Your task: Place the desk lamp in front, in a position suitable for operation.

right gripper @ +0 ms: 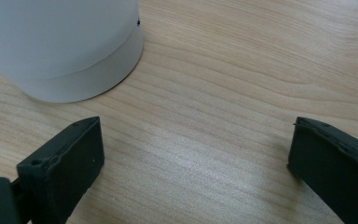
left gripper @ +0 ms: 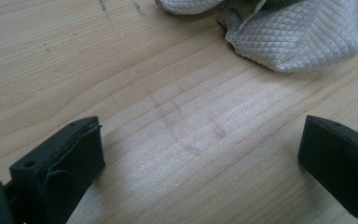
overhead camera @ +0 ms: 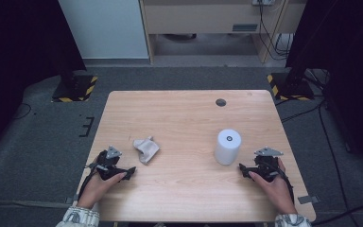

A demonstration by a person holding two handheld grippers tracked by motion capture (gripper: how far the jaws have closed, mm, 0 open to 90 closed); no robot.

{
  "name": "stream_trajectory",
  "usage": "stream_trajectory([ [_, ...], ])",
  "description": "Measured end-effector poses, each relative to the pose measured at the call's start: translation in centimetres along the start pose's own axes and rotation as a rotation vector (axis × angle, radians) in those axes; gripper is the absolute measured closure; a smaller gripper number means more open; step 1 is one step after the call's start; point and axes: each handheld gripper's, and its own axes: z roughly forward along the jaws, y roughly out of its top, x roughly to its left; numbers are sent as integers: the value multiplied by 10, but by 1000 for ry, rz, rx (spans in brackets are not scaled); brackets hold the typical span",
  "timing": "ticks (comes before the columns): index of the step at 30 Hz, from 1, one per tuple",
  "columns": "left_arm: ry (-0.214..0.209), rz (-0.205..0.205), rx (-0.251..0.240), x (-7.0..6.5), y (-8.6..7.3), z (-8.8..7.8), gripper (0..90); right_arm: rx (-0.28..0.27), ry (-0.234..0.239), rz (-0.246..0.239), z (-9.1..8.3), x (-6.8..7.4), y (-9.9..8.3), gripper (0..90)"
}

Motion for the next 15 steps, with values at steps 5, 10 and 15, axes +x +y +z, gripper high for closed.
stream_trajectory([
  [5, -3, 2, 1, -2, 0, 0, 0, 2, -6, 6, 0, 1, 0, 31],
  [10, -9, 10, 1, -4, 2, 1, 0, 17, -1, 6, -1, 1, 1, 36],
  [15, -12, 12, 3, -5, 2, 1, 0, 35, 25, 5, -5, 2, 3, 45],
])
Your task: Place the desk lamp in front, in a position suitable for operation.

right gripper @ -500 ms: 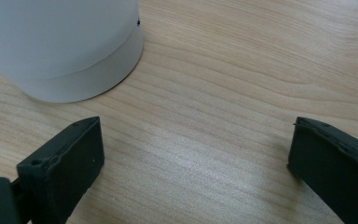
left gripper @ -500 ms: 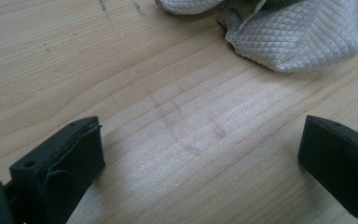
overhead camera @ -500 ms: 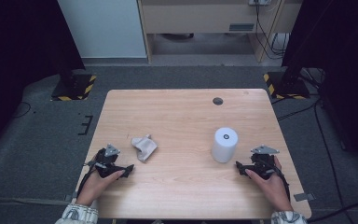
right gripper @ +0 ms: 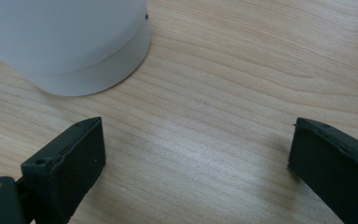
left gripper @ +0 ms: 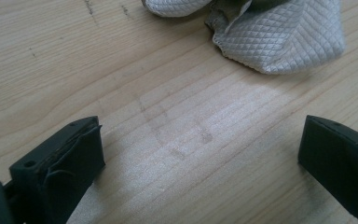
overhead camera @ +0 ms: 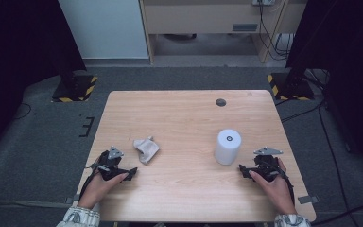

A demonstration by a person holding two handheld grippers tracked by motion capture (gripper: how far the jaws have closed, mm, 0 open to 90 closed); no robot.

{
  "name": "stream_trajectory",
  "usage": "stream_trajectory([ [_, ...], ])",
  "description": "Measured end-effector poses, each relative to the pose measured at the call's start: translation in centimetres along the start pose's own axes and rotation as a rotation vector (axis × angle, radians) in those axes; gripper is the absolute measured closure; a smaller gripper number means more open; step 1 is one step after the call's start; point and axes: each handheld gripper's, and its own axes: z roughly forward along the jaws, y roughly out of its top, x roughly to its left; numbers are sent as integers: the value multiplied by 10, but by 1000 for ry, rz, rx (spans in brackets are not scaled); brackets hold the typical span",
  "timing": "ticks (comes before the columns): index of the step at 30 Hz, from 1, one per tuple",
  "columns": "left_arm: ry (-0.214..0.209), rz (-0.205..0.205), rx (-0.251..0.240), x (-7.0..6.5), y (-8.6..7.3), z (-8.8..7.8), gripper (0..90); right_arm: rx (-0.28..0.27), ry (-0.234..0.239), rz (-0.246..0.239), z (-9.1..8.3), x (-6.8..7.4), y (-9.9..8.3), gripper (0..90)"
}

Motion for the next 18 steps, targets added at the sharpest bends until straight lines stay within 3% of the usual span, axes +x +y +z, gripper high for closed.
stream_trajectory([
  [10, -2, 3, 2, -1, 0, 0, 0, -27, 69, -66, -19, 20, 11, 64],
  [18, -6, 7, 0, -1, 0, 0, 0, -62, 95, -103, -25, 32, 17, 71],
])
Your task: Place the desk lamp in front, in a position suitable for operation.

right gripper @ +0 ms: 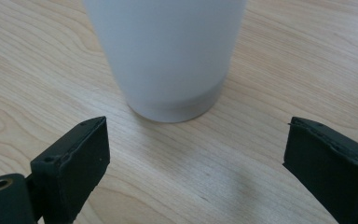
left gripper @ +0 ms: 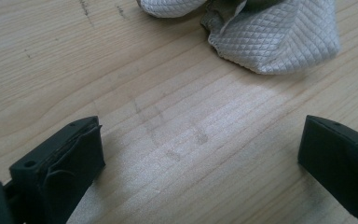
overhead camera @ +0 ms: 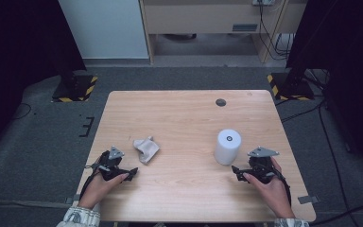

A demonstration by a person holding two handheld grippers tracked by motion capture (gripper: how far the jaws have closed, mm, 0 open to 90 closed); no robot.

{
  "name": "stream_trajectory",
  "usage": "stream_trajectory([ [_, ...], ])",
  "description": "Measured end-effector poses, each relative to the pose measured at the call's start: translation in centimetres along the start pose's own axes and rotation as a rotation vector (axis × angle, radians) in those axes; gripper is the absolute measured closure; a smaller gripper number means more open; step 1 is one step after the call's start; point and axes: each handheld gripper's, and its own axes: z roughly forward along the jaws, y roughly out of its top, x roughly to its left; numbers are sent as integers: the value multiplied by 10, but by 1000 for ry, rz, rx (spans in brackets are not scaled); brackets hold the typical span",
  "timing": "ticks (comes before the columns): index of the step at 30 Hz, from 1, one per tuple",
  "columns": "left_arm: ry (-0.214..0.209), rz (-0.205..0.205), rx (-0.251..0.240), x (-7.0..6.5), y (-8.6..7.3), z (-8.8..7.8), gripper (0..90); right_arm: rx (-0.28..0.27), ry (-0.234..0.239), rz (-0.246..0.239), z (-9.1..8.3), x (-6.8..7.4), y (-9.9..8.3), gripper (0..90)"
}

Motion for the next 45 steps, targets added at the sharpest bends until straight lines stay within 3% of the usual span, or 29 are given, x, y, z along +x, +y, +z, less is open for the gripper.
stream_trajectory([
  [5, 0, 0, 0, -1, 0, 0, 0, -36, 39, 8, -6, 7, 9, 62],
  [8, -1, 0, 1, -1, 1, 0, 0, -59, 38, -13, -10, 12, 17, 61],
  [19, -2, 3, 2, -2, 1, 1, 0, -60, 53, -28, -16, 23, 39, 45],
  [32, -6, 6, -1, -3, 1, 1, 0, -64, 26, -52, -3, 13, 67, 40],
  [45, -10, 11, -1, -3, 1, 1, 0, -38, 70, -30, 19, 5, 79, 34],
])
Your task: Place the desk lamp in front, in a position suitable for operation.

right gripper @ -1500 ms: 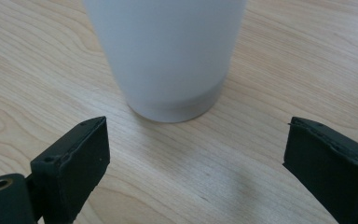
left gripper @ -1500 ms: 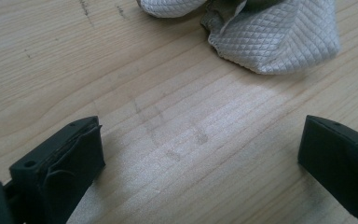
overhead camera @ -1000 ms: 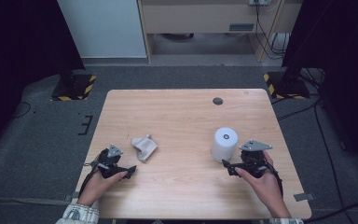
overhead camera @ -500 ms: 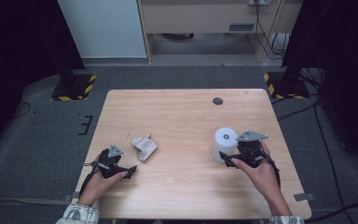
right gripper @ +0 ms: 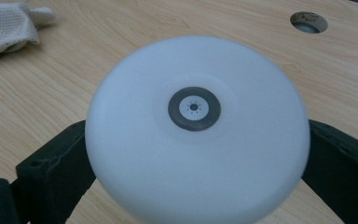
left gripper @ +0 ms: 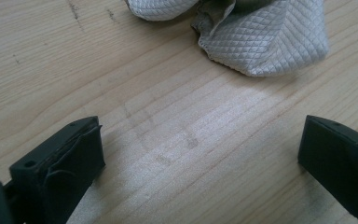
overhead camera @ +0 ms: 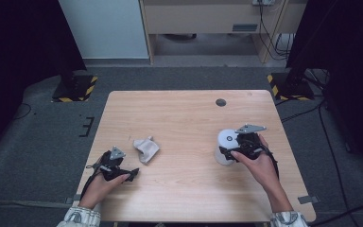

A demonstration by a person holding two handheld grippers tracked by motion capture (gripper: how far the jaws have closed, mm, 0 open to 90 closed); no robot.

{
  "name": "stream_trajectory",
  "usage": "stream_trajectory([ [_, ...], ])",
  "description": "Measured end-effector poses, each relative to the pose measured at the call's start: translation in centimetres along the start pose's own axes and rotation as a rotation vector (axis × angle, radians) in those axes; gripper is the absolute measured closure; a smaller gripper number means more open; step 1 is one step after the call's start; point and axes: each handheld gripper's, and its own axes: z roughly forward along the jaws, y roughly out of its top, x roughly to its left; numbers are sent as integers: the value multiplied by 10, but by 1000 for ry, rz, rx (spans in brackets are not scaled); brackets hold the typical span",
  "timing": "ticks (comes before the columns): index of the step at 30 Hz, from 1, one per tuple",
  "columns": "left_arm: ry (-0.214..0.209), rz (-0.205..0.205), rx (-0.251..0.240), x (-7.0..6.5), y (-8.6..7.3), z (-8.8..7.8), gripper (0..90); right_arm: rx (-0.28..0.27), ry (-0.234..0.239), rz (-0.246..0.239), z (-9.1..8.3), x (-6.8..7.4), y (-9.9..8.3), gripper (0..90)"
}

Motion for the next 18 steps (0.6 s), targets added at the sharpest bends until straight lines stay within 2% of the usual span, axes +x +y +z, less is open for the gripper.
stream_trajectory([
  [10, -3, 3, 0, -1, 0, 0, 0, 15, 0, -1, 12, 1, 3, 62],
  [18, -5, 4, 0, -1, 0, 0, 0, -1, -12, -24, 10, 7, 4, 90],
])
